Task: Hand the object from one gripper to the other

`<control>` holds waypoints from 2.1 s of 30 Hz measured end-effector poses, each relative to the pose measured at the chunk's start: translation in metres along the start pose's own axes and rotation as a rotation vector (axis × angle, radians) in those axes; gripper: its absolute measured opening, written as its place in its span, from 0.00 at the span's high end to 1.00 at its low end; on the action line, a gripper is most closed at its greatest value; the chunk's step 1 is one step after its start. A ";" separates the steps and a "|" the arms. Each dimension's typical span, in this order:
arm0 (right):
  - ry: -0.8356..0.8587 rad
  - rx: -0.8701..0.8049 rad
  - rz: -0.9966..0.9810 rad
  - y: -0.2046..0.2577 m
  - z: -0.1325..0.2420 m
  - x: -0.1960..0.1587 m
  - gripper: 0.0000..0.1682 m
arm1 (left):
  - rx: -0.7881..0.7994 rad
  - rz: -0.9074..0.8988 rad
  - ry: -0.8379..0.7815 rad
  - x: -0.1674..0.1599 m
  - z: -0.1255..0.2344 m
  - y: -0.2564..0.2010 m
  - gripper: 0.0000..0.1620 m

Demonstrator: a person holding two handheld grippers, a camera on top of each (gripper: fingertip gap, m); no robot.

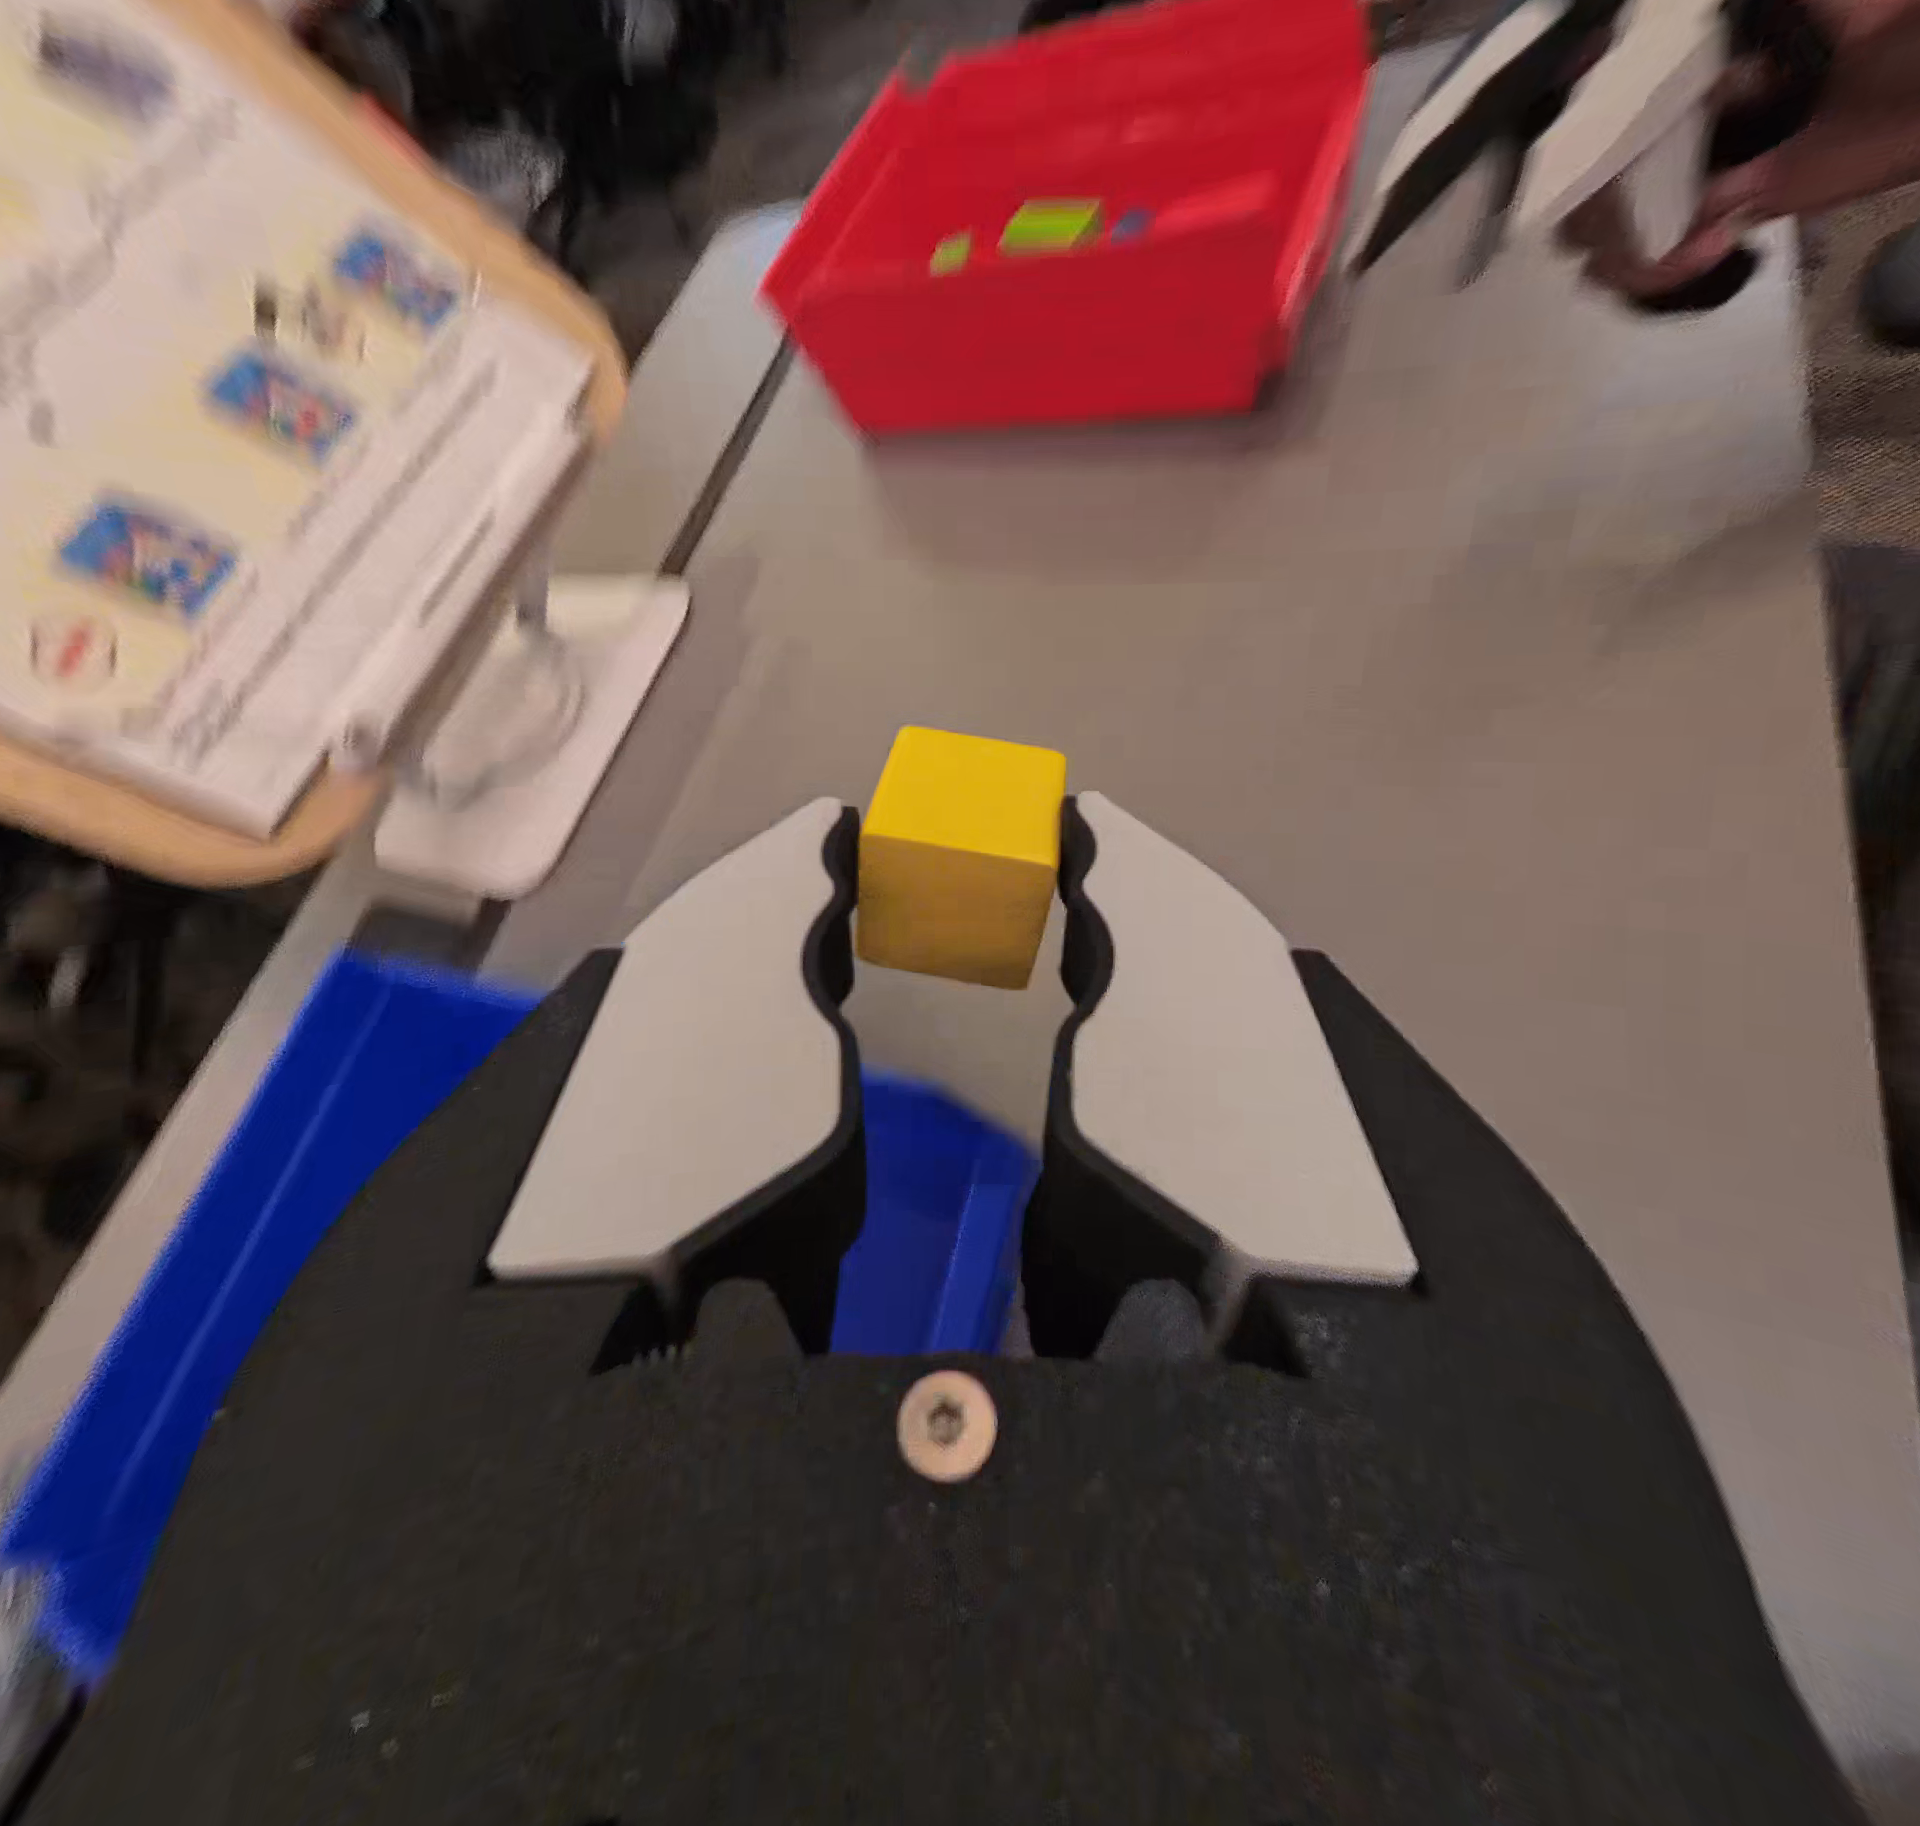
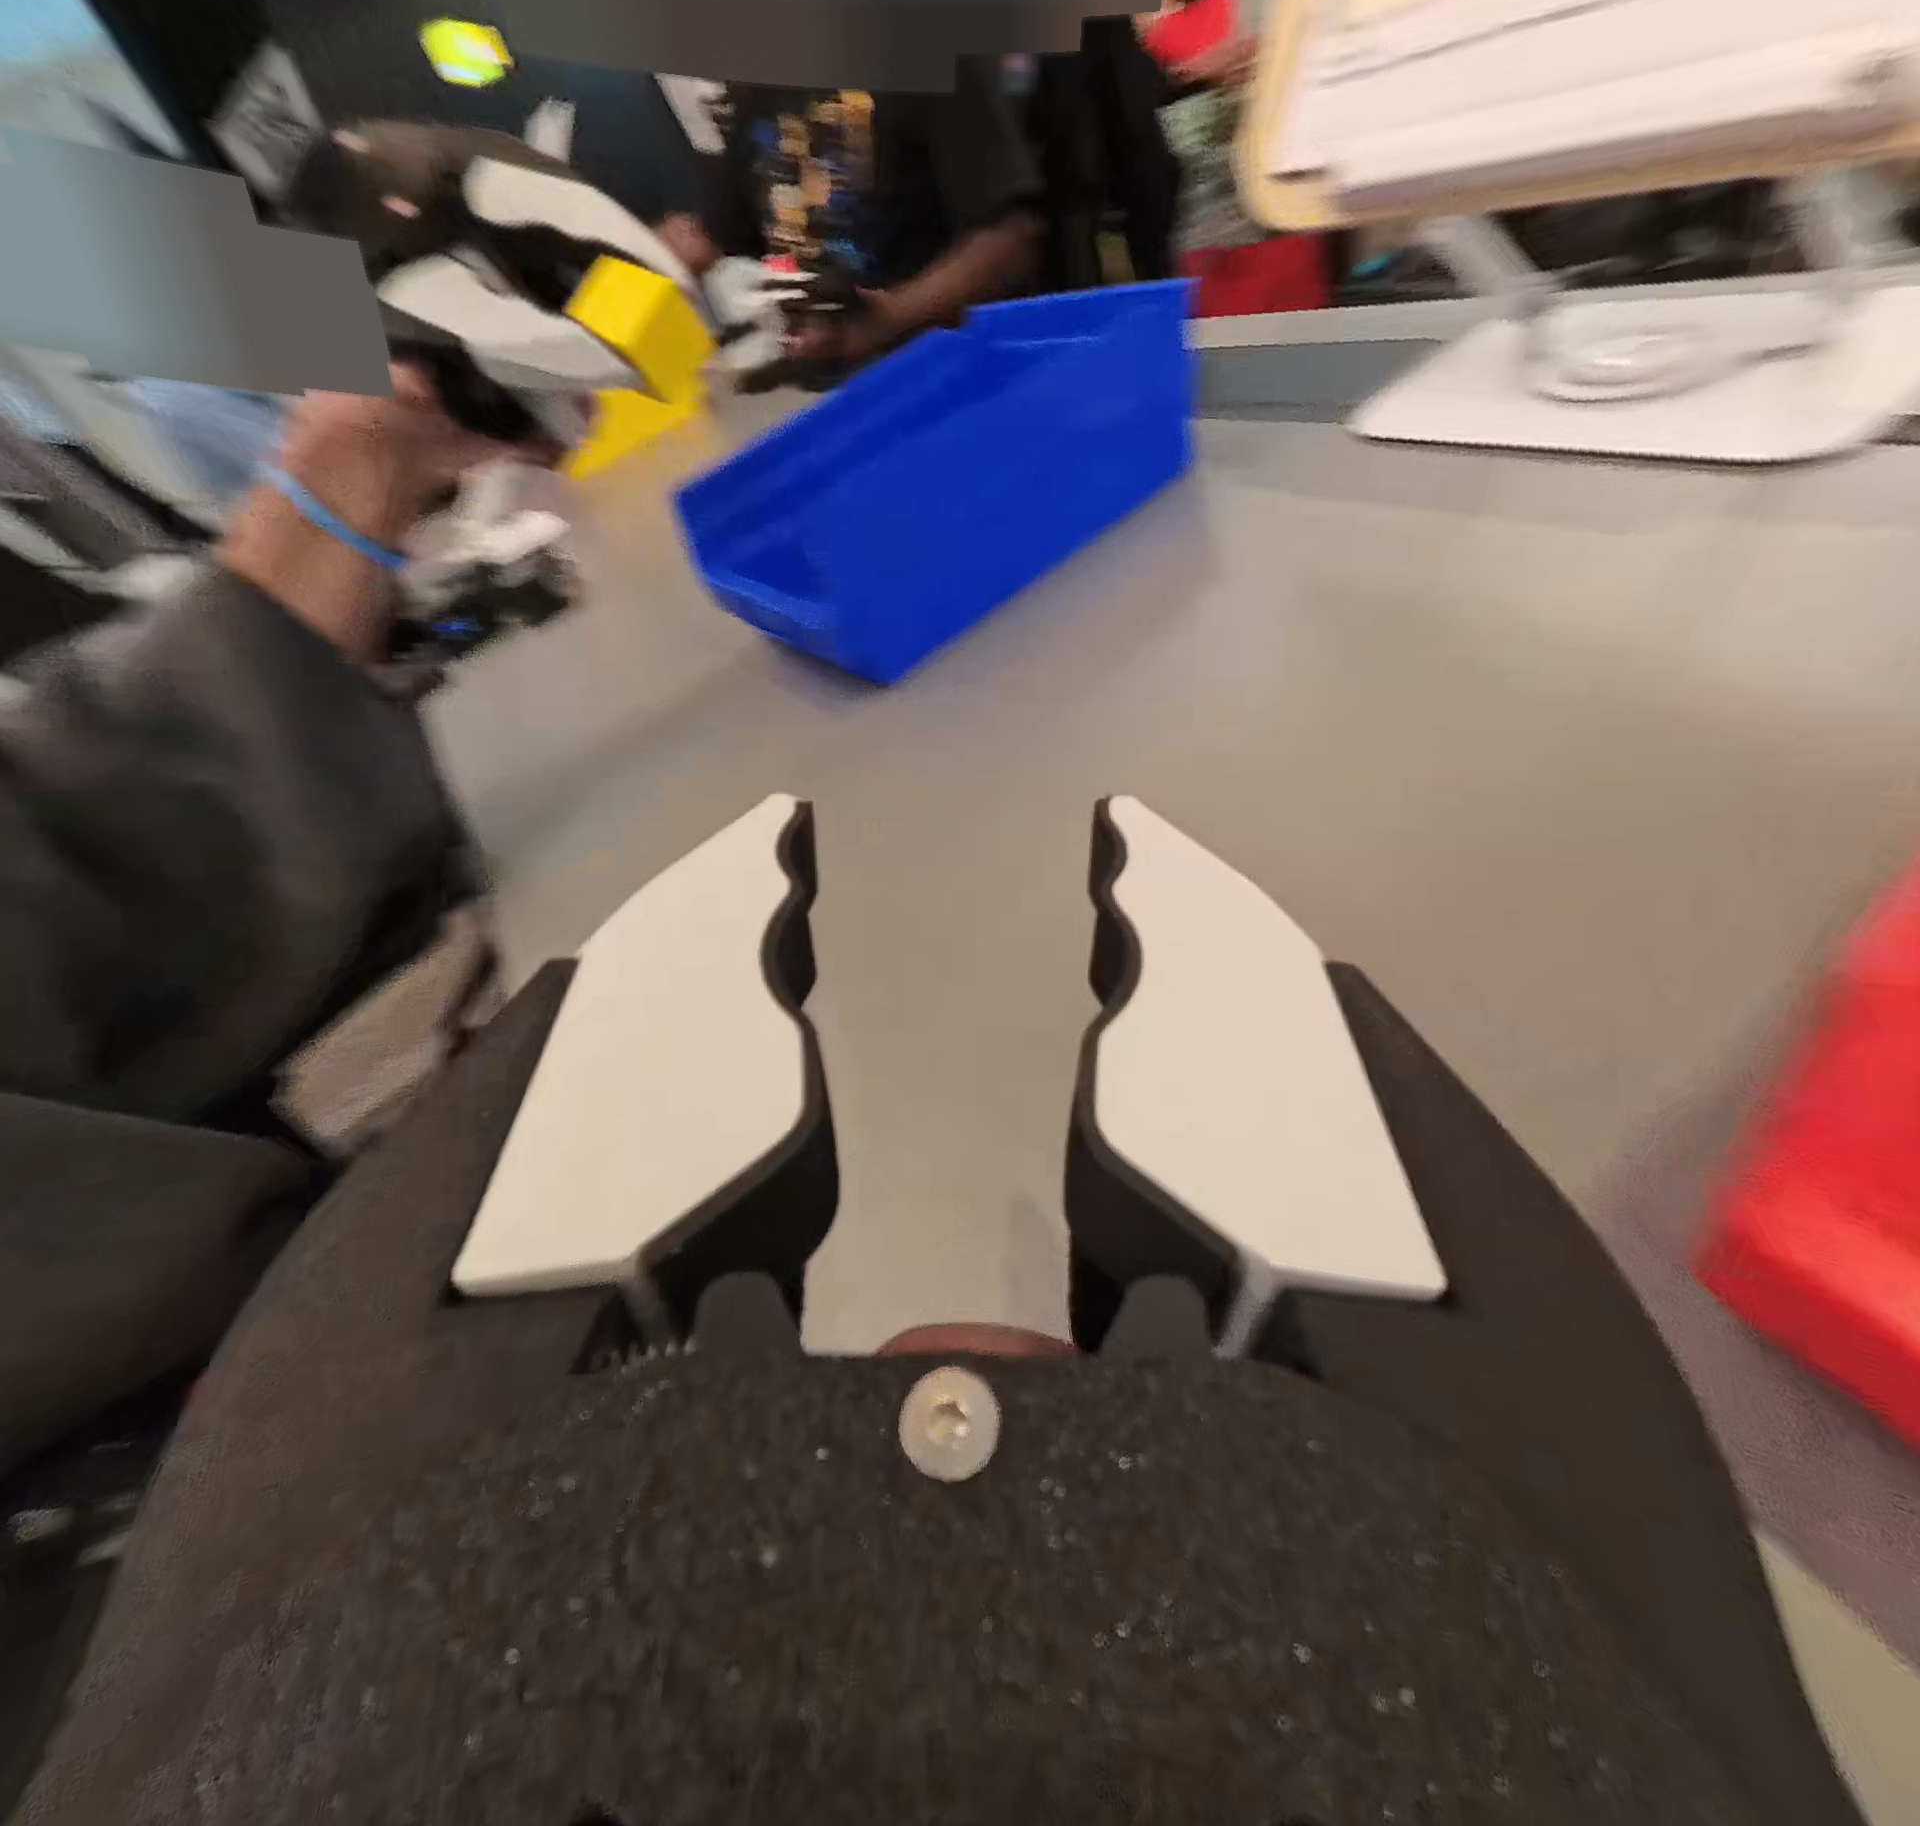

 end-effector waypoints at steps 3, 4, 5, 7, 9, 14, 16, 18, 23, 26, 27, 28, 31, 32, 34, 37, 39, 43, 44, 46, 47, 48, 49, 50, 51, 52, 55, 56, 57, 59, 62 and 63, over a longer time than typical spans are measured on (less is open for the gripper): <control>0.087 0.280 -0.123 0.027 -0.045 0.031 0.66 | 0.000 -0.135 -0.084 0.040 -0.028 -0.019 0.78; 0.101 0.364 -0.183 0.033 -0.059 0.040 0.64 | 0.003 -0.179 -0.103 0.051 -0.037 -0.026 0.78; 0.120 0.452 -0.253 0.039 -0.071 0.046 0.64 | 0.000 -0.214 -0.121 0.060 -0.046 -0.032 0.78; 0.149 0.612 -0.350 0.047 -0.090 0.054 0.67 | -0.026 -0.237 -0.145 0.072 -0.063 -0.042 0.78; 0.140 0.633 -0.399 0.042 -0.107 0.053 0.64 | -0.022 -0.221 -0.151 0.077 -0.078 -0.045 0.78; 0.160 0.759 -0.583 0.033 -0.116 0.036 0.79 | -0.036 -0.225 -0.117 0.068 -0.102 -0.060 0.78; 0.198 0.730 -0.627 0.023 -0.116 0.027 0.79 | -0.003 -0.191 -0.075 0.060 -0.108 -0.064 0.77; 0.196 0.693 -0.657 0.012 -0.112 0.024 0.79 | 0.042 -0.091 -0.045 0.053 -0.107 -0.067 0.73; 0.162 0.522 -0.520 -0.014 -0.075 0.054 0.79 | -0.051 0.372 -0.241 0.017 -0.084 -0.107 0.68; 0.091 0.269 -0.300 -0.038 -0.031 0.092 0.79 | -0.073 0.625 -0.283 -0.009 -0.076 -0.133 0.70; 0.071 0.113 -0.230 -0.056 -0.013 0.104 0.80 | -0.076 0.659 -0.268 -0.014 -0.074 -0.139 0.71; 0.053 -0.086 -0.169 -0.080 0.007 0.114 0.79 | -0.067 0.661 -0.241 -0.017 -0.072 -0.142 0.71; 0.074 -0.629 -0.093 -0.154 0.069 0.122 0.80 | 0.006 0.564 -0.210 -0.013 -0.066 -0.137 0.71; 0.132 -0.706 -0.105 -0.168 0.078 0.115 0.79 | 0.026 0.538 -0.202 -0.013 -0.066 -0.135 0.72; 0.262 -0.777 -0.113 -0.186 0.082 0.098 0.79 | 0.043 0.519 -0.174 -0.017 -0.070 -0.135 0.72; 0.521 -0.893 -0.081 -0.203 0.074 0.072 0.79 | 0.018 0.517 -0.125 -0.024 -0.077 -0.140 0.73; 0.670 -0.915 -0.065 -0.213 0.063 0.055 0.79 | 0.017 0.505 -0.113 -0.023 -0.078 -0.141 0.73; 0.860 -0.957 -0.054 -0.225 0.048 0.033 0.79 | 0.044 0.444 -0.077 -0.026 -0.077 -0.143 0.73; 0.861 -0.974 -0.048 -0.226 0.046 0.034 0.79 | 0.053 0.431 -0.065 -0.028 -0.076 -0.142 0.73; 0.854 -0.990 -0.080 -0.228 0.044 0.034 0.79 | 0.058 0.425 -0.061 -0.028 -0.075 -0.142 0.73; 0.851 -0.991 -0.100 -0.229 0.044 0.033 0.79 | 0.057 0.428 -0.064 -0.027 -0.075 -0.142 0.73; 0.856 -0.986 -0.125 -0.229 0.044 0.032 0.79 | 0.054 0.429 -0.066 -0.028 -0.074 -0.142 0.73; 0.857 -0.988 -0.137 -0.230 0.045 0.031 0.79 | 0.054 0.424 -0.062 -0.028 -0.074 -0.143 0.73; 0.851 -0.987 -0.137 -0.232 0.045 0.030 0.79 | 0.058 0.416 -0.053 -0.029 -0.074 -0.143 0.73; 0.841 -0.976 -0.134 -0.232 0.045 0.030 0.79 | 0.061 0.406 -0.046 -0.029 -0.074 -0.143 0.73; 0.830 -0.956 -0.133 -0.231 0.045 0.029 0.76 | 0.062 0.400 -0.042 -0.029 -0.074 -0.142 0.73; 0.741 -0.958 -0.105 -0.215 0.060 0.053 0.67 | 0.063 0.410 -0.047 -0.027 -0.072 -0.141 0.73; 0.654 -0.973 -0.086 -0.203 0.070 0.071 0.67 | 0.062 0.416 -0.043 -0.028 -0.071 -0.141 0.72; 0.543 -0.975 -0.061 -0.187 0.079 0.092 0.67 | 0.061 0.421 -0.036 -0.029 -0.070 -0.140 0.72; 0.283 -0.924 0.020 -0.146 0.096 0.129 0.68 | 0.062 0.435 -0.029 -0.030 -0.067 -0.136 0.70; -0.039 -0.740 0.096 -0.089 0.102 0.137 0.70 | 0.087 0.492 0.007 -0.036 -0.052 -0.123 0.66; -0.098 -0.684 0.094 -0.076 0.098 0.126 0.69 | 0.085 0.524 0.028 -0.039 -0.045 -0.119 0.63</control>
Point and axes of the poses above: each gripper's, where its closed fingertips meet, z back along the fingers, x out of its top, y = z × x across the jaws, the point moved 6 cm from there along z, back along the fingers, and after that the axes turned 11 degrees about -z, right-handed, at the moved point
